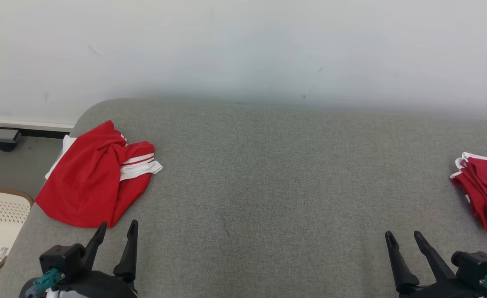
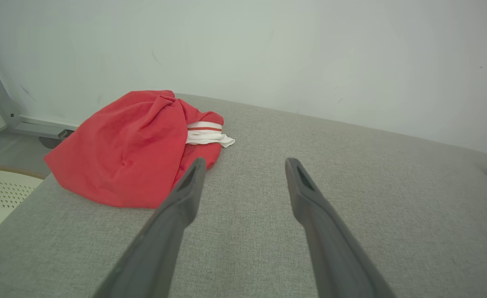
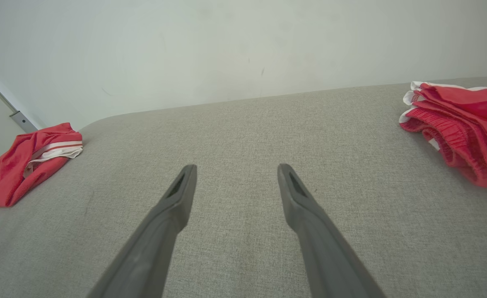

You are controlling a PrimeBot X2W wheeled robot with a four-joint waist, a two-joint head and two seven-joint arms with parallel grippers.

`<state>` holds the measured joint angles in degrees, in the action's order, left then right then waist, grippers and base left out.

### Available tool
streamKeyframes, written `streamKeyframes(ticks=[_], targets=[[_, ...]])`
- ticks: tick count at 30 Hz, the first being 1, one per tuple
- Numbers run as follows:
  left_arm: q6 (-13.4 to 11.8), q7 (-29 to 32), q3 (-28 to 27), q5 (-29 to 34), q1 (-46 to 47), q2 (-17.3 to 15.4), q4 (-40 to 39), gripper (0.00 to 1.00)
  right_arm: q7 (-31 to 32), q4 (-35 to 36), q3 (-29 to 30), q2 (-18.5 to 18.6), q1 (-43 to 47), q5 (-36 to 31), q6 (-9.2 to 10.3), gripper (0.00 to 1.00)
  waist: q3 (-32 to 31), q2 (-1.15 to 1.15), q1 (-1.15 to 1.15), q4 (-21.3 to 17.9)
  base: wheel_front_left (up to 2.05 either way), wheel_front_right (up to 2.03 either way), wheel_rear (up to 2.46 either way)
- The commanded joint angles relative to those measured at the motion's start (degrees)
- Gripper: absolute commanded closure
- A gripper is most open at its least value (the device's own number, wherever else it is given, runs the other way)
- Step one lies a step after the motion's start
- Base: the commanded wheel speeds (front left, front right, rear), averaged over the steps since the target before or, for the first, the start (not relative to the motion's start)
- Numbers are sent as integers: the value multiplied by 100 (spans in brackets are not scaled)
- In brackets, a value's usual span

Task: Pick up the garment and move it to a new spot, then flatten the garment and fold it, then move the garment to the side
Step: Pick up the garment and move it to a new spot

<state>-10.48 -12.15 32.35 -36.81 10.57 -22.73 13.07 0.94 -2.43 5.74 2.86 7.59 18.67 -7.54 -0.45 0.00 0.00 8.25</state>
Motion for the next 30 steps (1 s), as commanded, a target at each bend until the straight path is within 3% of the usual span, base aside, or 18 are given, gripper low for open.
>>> streamKeyframes(ticks=[1, 17, 30], targets=[[41, -35, 0, 14, -12, -48, -10, 0, -32, -7, -2, 9, 3, 51, 7, 0, 5, 0, 0, 1, 0, 0, 0], [23, -11, 116, 105, 143, -40, -76, 0, -90, -33, 55, 9, 70, 115, 7, 0, 14, 0, 0, 311, 0, 0, 0], [-38, 48, 155, 128, 129, -139, -212, 0, -127, -42, -37, 9, 78, 162, 7, 0, -27, 0, 0, 1236, 0, 0, 0]])
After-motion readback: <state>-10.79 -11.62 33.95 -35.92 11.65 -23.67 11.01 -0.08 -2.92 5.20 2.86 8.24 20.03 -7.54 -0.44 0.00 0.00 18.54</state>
